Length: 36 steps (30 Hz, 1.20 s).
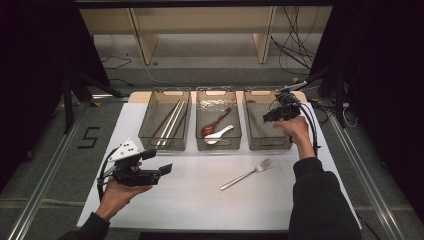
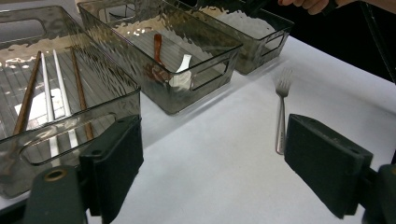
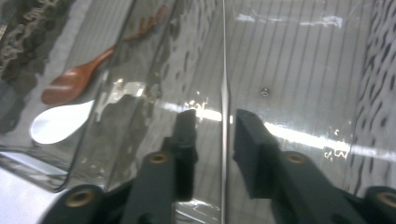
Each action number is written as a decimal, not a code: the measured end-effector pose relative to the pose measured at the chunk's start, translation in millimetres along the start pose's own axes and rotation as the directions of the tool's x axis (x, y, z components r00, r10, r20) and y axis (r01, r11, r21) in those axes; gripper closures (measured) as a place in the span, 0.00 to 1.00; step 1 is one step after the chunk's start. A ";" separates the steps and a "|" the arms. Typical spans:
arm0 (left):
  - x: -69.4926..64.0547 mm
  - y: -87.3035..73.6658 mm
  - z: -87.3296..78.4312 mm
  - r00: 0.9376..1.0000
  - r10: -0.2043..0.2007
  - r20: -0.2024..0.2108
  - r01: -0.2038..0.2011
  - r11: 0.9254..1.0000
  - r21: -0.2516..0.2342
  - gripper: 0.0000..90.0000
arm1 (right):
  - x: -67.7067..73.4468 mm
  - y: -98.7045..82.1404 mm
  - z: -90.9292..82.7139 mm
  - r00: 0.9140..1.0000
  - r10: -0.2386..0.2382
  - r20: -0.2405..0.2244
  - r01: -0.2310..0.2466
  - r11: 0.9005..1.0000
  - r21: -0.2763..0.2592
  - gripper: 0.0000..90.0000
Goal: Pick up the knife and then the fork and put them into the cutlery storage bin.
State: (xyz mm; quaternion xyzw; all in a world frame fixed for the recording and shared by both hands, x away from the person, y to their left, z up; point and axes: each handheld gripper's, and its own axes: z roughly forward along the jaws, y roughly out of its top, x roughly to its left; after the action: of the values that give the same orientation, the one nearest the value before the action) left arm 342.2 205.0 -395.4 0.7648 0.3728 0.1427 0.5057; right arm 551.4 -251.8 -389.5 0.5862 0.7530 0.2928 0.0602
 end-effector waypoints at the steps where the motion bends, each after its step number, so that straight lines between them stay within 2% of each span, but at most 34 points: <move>1: -0.3 0.0 0.0 1.000 0.001 -0.001 -0.001 1.000 0.001 0.21 | 0.8 0.0 -1.8 1.000 -0.012 -0.006 0.012 1.000 -0.006 0.73; 4: -0.7 0.3 -0.1 1.000 0.004 0.000 -0.004 1.000 0.001 0.21 | 5.2 -0.2 -8.3 0.999 -0.032 -0.014 0.032 0.999 -0.019 0.66; 6: -0.5 0.1 0.1 1.000 0.002 -0.001 -0.002 1.000 0.001 0.21 | 8.4 -1.8 -12.3 0.998 -0.056 -0.036 0.055 0.998 -0.028 0.61; 8: -0.4 0.0 0.2 1.000 0.001 -0.001 -0.001 1.000 0.001 0.21 | 13.3 -4.3 -16.5 0.996 -0.083 -0.039 0.082 0.996 -0.034 0.57; 11: -0.4 0.0 0.2 1.000 0.001 -0.002 -0.001 1.000 0.002 0.21 | 20.9 -10.9 -24.6 0.991 -0.117 -0.067 0.112 0.991 -0.068 0.52; 17: -0.4 0.0 0.3 1.000 0.000 -0.002 0.000 1.000 0.000 0.21 | 35.0 -32.5 -41.4 0.977 -0.179 -0.118 0.164 0.978 -0.130 0.46; 21: -0.6 -0.1 0.7 1.000 0.000 -0.004 0.000 1.000 0.001 0.21 | 47.1 -51.9 -48.5 0.965 -0.229 -0.127 0.208 0.965 -0.158 0.47; 24: -0.5 0.0 0.2 1.000 0.000 -0.004 0.000 1.000 0.001 0.21 | 57.0 -67.9 -49.7 0.949 -0.281 -0.144 0.256 0.952 -0.168 0.48; 26: -0.4 0.1 0.1 1.000 0.000 -0.003 0.000 1.000 0.000 0.21 | 61.8 -76.8 -49.3 0.943 -0.299 -0.150 0.273 0.947 -0.169 0.48; 32: -0.6 0.2 0.1 1.000 0.003 -0.003 -0.003 1.000 0.000 0.21 | 73.1 -97.2 -42.5 0.928 -0.315 -0.199 0.279 0.941 -0.191 0.45; 36: -0.5 0.1 -0.4 1.000 0.004 -0.004 -0.004 1.000 -0.002 0.21 | 80.5 -107.9 -34.4 0.924 -0.323 -0.206 0.287 0.940 -0.187 0.44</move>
State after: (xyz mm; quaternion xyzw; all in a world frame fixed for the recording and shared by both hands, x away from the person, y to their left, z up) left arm 341.7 204.9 -395.1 0.7647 0.3723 0.1456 0.5054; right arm 420.4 -205.8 -396.1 0.4166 0.8124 0.4034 0.0611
